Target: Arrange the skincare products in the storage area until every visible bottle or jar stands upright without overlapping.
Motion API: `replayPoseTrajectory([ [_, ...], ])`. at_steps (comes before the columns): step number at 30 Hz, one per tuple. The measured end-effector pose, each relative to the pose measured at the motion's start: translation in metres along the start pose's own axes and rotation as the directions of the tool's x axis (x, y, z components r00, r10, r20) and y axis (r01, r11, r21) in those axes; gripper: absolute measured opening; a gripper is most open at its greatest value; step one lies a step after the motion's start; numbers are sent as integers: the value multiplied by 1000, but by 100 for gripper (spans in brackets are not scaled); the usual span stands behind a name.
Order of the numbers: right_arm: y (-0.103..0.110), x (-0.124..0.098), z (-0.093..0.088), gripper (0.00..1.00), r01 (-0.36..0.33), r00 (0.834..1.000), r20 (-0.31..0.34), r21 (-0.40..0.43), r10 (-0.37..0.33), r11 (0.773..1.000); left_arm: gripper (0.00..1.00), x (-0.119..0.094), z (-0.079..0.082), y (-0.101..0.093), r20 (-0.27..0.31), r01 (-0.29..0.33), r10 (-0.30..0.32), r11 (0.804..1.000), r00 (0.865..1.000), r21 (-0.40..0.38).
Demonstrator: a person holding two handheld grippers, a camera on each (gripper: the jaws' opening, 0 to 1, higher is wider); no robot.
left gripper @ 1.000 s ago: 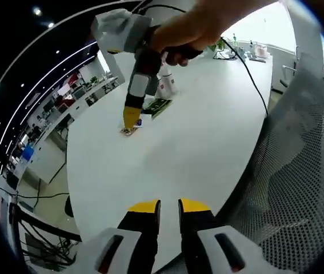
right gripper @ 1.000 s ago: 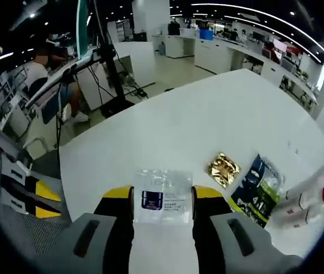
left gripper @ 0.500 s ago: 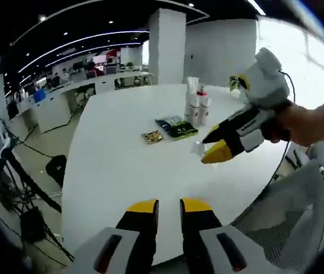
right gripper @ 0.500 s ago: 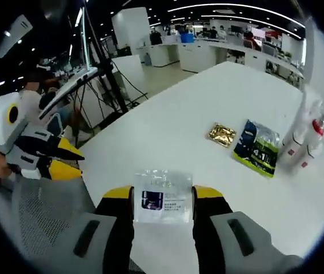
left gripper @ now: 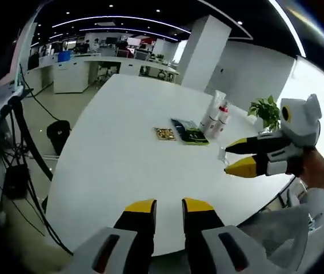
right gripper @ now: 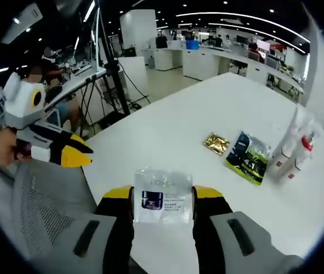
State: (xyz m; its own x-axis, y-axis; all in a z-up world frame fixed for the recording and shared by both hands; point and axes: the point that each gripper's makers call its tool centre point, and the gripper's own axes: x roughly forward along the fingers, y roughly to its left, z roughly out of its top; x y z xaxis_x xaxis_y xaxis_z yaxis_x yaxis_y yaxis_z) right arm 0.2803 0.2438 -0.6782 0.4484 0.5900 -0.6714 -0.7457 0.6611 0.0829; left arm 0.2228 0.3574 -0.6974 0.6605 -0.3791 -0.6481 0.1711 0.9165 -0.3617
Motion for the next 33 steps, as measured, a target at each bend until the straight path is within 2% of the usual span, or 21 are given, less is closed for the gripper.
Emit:
replayPoseTrajectory([
  [13,22,-6,3,38,-23,1000,8,-83,24,996,23,2,0,-3,12,20,-19,998,1000,-63],
  [16,28,-8,3,38,-35,999,12,-93,37,995,23,2,0,-8,17,50,-49,997,999,-62],
  [19,33,-8,2,38,-45,999,12,-110,47,993,24,2,3,-16,38,107,-103,989,994,-101],
  [22,38,-7,2,38,-58,998,13,-124,60,991,24,2,5,-18,50,134,-129,985,990,-110],
  [23,40,-7,0,38,-60,998,7,-138,61,989,24,1,7,-22,61,170,-163,978,985,-125],
  [25,43,-6,-1,38,-65,998,1,-154,66,986,24,-1,10,-23,78,186,-176,972,981,-143],
  [27,43,-5,-2,38,-66,998,-4,-159,67,985,24,-4,13,-23,96,182,-171,975,981,-126],
  [29,44,-4,-3,38,-66,998,-9,-166,65,984,24,-7,18,-28,126,213,-197,968,972,-134],
  [33,52,-2,-5,38,-79,997,-21,-199,76,977,24,-7,11,-42,83,289,-280,947,957,-141],
])
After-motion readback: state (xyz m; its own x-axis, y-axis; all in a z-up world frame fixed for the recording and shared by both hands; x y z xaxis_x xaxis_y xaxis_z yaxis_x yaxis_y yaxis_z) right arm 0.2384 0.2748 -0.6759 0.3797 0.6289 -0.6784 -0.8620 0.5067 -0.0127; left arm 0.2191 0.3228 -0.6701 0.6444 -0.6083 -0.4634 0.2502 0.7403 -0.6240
